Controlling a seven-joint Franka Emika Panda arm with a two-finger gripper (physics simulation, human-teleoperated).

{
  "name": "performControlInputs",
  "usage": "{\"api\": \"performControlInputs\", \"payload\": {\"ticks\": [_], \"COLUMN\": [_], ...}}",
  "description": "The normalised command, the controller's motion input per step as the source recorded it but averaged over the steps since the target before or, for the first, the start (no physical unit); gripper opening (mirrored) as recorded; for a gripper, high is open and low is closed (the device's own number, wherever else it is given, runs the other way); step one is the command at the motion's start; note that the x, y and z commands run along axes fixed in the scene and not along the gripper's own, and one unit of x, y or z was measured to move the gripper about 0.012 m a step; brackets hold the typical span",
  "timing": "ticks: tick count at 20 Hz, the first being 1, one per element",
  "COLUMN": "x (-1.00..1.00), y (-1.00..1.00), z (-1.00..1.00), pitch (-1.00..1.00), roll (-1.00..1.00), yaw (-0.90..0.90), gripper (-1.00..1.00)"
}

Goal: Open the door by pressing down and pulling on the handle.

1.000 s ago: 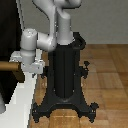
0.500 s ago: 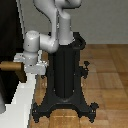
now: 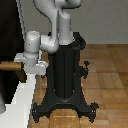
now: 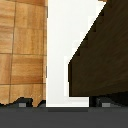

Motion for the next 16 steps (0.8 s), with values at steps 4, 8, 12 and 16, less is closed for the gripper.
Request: {"api": "performControlInputs", "payload": {"ticks": [4, 8, 12, 16], "x": [0.0, 0.0, 0.0, 0.0], "y": [0.75, 0.0, 0.0, 0.0], "z": [0.0, -0.25, 0.0, 0.0], "pitch": [0.0, 0.0, 0.0, 0.0], "roll": [0.0, 0.0, 0.0, 0.0], "yaw": [0.0, 0.0, 0.0, 0.0], "gripper": [1.0, 1.0, 1.0, 1.0]}}
